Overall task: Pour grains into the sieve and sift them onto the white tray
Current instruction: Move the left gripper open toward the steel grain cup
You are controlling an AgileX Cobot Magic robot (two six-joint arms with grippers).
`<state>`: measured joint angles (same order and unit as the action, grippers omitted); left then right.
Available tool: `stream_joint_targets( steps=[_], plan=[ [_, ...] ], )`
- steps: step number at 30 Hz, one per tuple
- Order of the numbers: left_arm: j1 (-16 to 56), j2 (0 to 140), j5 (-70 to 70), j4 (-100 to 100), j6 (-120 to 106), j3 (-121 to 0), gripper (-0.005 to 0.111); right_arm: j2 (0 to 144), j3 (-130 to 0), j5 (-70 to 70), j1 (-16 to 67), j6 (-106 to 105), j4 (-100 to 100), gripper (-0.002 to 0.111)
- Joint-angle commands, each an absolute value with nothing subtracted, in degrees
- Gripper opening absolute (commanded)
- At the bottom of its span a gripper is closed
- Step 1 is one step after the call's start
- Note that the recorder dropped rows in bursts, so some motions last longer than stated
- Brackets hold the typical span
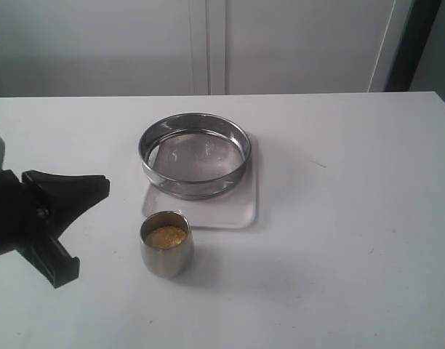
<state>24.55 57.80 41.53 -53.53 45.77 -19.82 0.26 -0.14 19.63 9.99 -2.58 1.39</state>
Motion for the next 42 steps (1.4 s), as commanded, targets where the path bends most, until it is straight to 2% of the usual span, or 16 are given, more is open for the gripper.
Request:
stream_joint_targets(
  steps=[1, 7, 9, 18, 20, 22, 29, 35, 42],
  plan=[
    [27.68, 60.67, 42.41, -49.84, 41.34, -20.23, 0.000, 0.00, 0.00, 19.22, 10.23, -2.27, 1.71, 0.000],
    [31.17, 64.42, 42.61, -49.67, 40.70, -23.73, 0.000, 0.00, 0.00, 19.22, 10.23, -1.16, 1.71, 0.000],
    [31.98, 65.48, 42.87, -49.67, 39.10, -25.29, 0.007, 0.00, 0.00, 19.22, 10.23, -1.43, 1.71, 0.000],
    [32.28, 70.59, 45.23, -45.03, 38.76, -27.56, 0.077, 0.00, 0.00, 19.22, 10.23, -1.28, 1.71, 0.000],
    [32.28, 71.76, 45.23, -42.60, 38.53, -27.56, 0.090, 0.00, 0.00, 19.22, 10.23, -1.28, 1.71, 0.000],
    [32.28, 72.90, 45.38, -42.09, 38.74, -27.56, 0.098, 0.00, 0.00, 19.22, 10.23, -1.28, 1.71, 0.000],
    [32.28, 75.43, 45.69, -44.20, 35.11, -27.45, 0.098, 0.00, 0.00, 19.22, 10.23, -1.28, 1.71, 0.000],
    [32.28, 79.73, 51.43, -43.31, 33.09, -27.45, 0.098, 0.00, 0.00, 19.22, 10.23, -1.28, 1.71, 0.000],
    [32.14, 83.92, 50.90, -42.08, 27.98, -25.45, 0.093, 0.00, 0.00, 19.22, 10.23, -1.28, 1.71, 0.000]
  ],
)
